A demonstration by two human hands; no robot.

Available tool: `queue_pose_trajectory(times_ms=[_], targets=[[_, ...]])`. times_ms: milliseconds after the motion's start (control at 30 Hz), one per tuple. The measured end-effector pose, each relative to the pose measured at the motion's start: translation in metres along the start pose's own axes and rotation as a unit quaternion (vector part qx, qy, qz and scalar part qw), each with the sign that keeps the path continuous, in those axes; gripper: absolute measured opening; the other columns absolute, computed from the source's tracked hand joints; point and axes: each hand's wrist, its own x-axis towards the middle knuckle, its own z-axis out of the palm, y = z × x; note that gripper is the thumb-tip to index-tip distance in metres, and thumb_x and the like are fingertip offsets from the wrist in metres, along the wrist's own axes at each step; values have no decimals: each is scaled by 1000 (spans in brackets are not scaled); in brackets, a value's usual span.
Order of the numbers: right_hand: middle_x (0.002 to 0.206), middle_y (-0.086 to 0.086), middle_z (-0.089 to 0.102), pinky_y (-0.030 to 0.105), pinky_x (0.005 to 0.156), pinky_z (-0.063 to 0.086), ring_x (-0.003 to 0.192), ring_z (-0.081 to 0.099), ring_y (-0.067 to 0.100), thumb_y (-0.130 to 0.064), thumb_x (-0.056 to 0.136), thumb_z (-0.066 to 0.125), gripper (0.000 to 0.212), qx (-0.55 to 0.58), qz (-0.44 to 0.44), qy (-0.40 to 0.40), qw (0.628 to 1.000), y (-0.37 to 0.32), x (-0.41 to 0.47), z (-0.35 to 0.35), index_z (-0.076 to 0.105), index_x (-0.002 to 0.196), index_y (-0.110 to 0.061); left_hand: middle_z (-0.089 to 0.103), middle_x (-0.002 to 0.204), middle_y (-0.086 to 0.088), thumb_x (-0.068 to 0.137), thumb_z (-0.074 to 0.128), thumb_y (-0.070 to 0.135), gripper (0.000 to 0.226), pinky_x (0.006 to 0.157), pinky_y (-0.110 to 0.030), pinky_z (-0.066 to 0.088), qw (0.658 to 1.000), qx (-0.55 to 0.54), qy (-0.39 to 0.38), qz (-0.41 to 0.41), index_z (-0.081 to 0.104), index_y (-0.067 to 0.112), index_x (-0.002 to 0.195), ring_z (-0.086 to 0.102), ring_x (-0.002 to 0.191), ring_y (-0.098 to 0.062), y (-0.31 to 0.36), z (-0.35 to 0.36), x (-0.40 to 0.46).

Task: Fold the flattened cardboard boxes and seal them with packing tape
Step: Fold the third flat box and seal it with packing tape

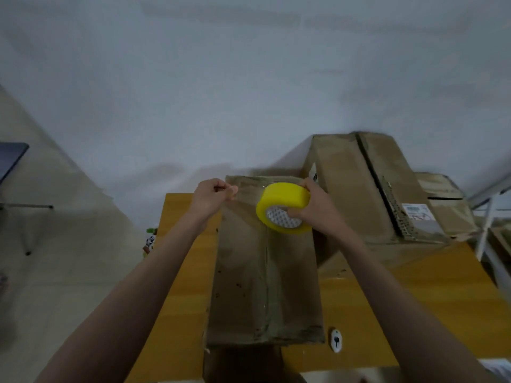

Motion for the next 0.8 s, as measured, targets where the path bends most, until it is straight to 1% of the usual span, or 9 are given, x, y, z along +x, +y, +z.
queue_pose_trajectory(times_ms=[67,167,233,333,467,567,667,733,800], targets=[[102,-4,52,23,58,39,92,52,17,-12,73,81,52,-21,-51,11,998,-8,11,-10,46,111,-20,69,96,-9,96,67,20,20,82,-26,47,1000,-7,2,4,65,0,94,63,91,-15,10,-4,11],[100,-3,55,31,60,39,89,54,20,-12,71,79,53,-80,-106,39,990,-24,29,-23,46,112,-21,67,96,-3,95,66,17,17,76,-22,43,1000,-6,8,4,63,1,96,60,82,-6,19,-6,32],[99,0,56,34,62,40,88,55,25,-15,74,75,50,-156,-141,48,976,-35,44,-28,44,112,-22,67,86,-2,94,68,19,16,72,-20,42,1000,-4,29,5,63,4,92,59,76,-3,20,-7,45],[99,6,57,35,64,37,90,56,32,-20,80,70,42,-258,-179,45,948,-45,67,-27,43,112,-19,67,77,1,93,69,22,18,74,-22,44,998,16,66,10,64,6,87,59,75,-4,13,-7,64],[104,9,58,35,69,33,96,56,36,-15,84,67,43,-339,-187,34,921,-49,98,-13,42,119,-18,69,79,2,92,72,25,22,78,-29,49,991,82,104,5,66,4,93,64,83,-12,-5,-2,86],[103,9,56,36,72,33,98,54,35,-8,83,65,47,-363,-186,27,912,-48,115,-1,40,122,-19,69,85,-3,93,70,27,21,78,-36,51,985,129,115,13,63,7,91,65,86,-20,-19,1,97],[107,8,56,39,76,35,102,53,34,-6,83,63,54,-375,-182,12,909,-45,127,9,38,128,-21,64,81,1,95,66,30,19,76,-38,48,975,187,110,36,56,15,87,63,84,-22,-32,4,105],[112,9,57,41,79,38,105,53,34,-7,85,64,58,-390,-174,3,904,-45,133,14,36,133,-22,59,78,5,96,64,31,19,72,-38,46,972,207,105,39,53,18,86,61,83,-24,-39,6,108],[115,10,57,42,83,40,107,53,34,-8,85,64,60,-405,-166,2,899,-44,137,19,35,136,-22,57,79,5,97,62,31,19,72,-40,47,971,211,102,37,52,18,87,61,84,-26,-44,9,112]])
